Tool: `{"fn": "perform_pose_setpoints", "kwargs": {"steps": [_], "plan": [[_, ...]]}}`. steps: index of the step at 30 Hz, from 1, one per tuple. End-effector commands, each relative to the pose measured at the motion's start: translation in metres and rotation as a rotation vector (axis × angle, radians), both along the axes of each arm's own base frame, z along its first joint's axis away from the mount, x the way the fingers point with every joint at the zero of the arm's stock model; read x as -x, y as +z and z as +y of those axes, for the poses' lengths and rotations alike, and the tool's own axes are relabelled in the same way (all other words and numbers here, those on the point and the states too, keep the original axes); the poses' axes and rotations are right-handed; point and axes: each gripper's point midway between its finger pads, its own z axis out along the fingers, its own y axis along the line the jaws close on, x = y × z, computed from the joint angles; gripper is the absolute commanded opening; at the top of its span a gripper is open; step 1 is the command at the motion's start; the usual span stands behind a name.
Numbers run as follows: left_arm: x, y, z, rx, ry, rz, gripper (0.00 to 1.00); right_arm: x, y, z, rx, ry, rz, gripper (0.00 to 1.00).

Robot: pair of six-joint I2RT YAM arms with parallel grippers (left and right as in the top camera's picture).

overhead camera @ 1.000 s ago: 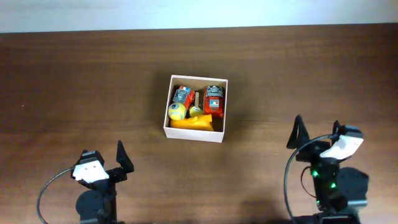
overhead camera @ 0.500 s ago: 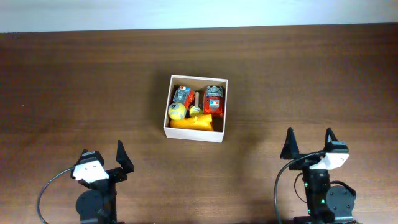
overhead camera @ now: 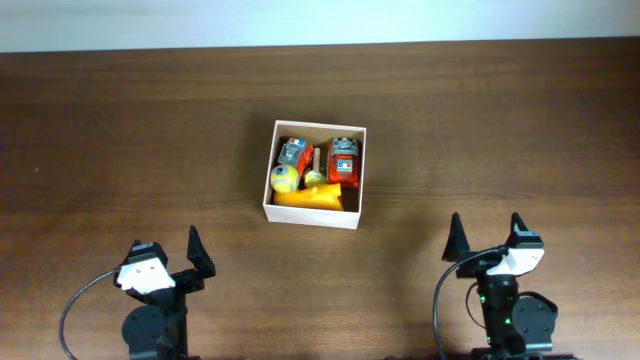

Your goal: Pack container

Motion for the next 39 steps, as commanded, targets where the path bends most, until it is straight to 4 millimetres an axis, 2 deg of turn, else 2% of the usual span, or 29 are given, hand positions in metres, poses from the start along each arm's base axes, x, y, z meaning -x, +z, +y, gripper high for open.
{"fn": "perform_pose_setpoints", "kwargs": {"steps": [1,7,39], "plan": [[-0.001,-0.002,-0.002,0.003,-0.014,-0.002,0.99,0.000,-0.004,0.001,-0.016,0.006,0.006,0.99],[-0.001,-0.002,-0.002,0.003,-0.014,-0.002,0.99,0.001,-0.017,0.000,-0.015,0.002,0.058,0.99],[-0.001,-0.002,-0.002,0.003,-0.014,-0.002,0.99,0.001,-0.017,0.000,0.014,0.003,0.058,0.99]]}}
